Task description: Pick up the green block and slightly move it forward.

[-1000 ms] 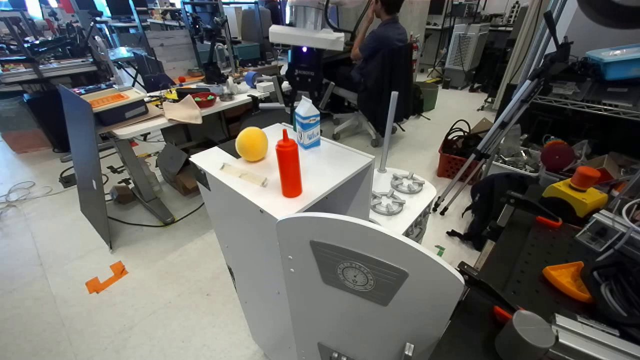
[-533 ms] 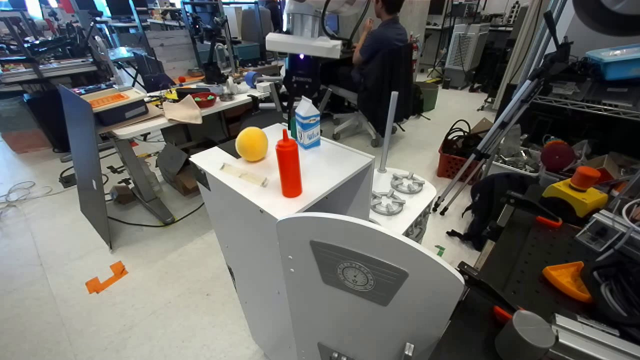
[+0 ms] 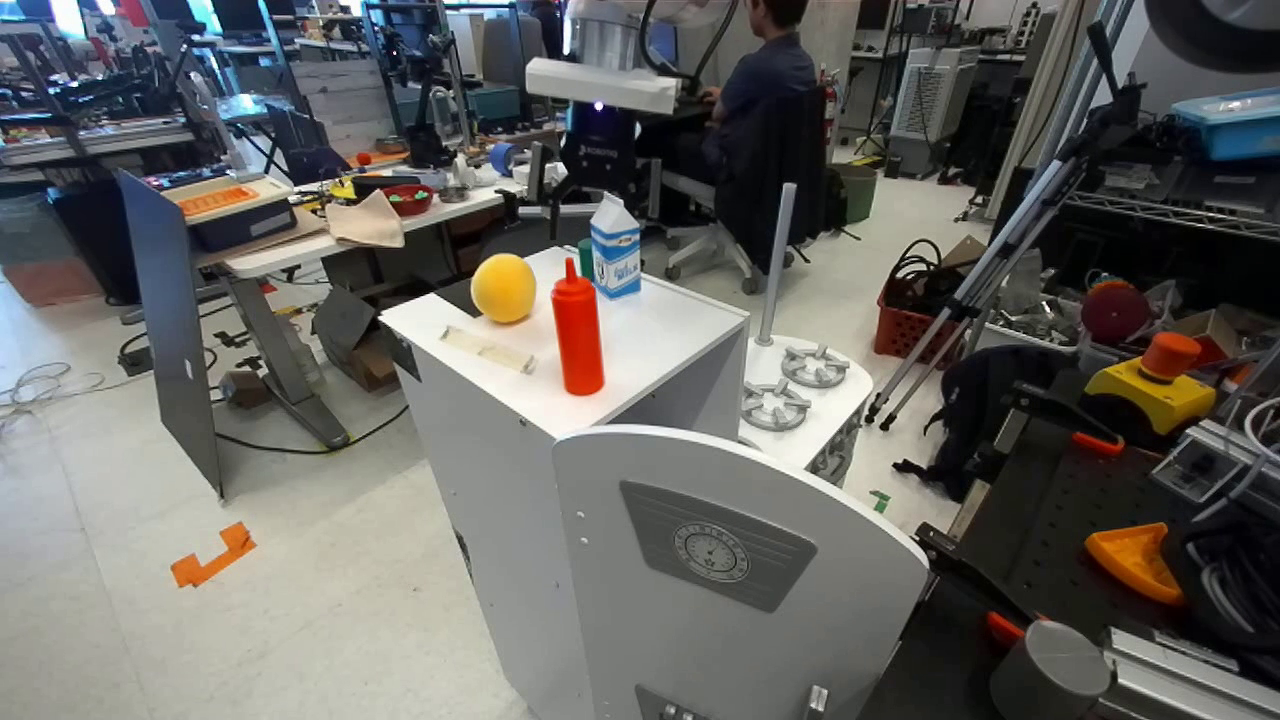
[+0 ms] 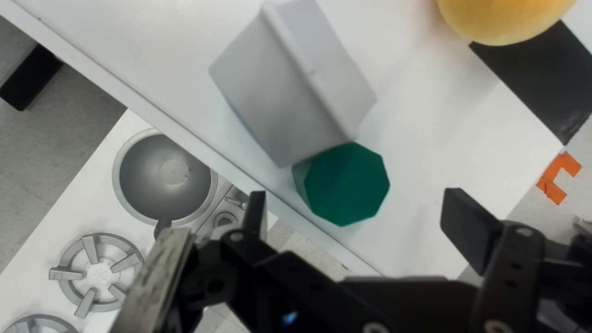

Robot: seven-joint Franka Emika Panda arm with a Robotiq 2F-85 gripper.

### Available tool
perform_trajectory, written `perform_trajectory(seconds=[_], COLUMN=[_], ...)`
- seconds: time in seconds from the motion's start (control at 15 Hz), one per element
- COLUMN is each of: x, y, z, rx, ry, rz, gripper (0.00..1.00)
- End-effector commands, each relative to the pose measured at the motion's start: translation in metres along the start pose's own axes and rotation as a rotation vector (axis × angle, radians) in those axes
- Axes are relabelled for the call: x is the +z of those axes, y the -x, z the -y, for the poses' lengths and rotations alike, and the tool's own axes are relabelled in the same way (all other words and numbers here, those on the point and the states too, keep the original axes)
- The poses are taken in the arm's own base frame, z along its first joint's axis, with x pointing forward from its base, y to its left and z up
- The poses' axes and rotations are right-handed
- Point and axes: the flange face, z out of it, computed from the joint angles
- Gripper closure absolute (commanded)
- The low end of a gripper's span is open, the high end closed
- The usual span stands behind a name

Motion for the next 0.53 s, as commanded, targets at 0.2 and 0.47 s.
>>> perform_trajectory(seconds=[0.2, 0.47], x=[-0.045, -0.082], y=[0.006, 0.016], z=[0.020, 0.032], rx=[-0.034, -0.074], ry=[-0.101, -0.147], rz=[-0.109, -0.161], gripper=[0.00, 0.00])
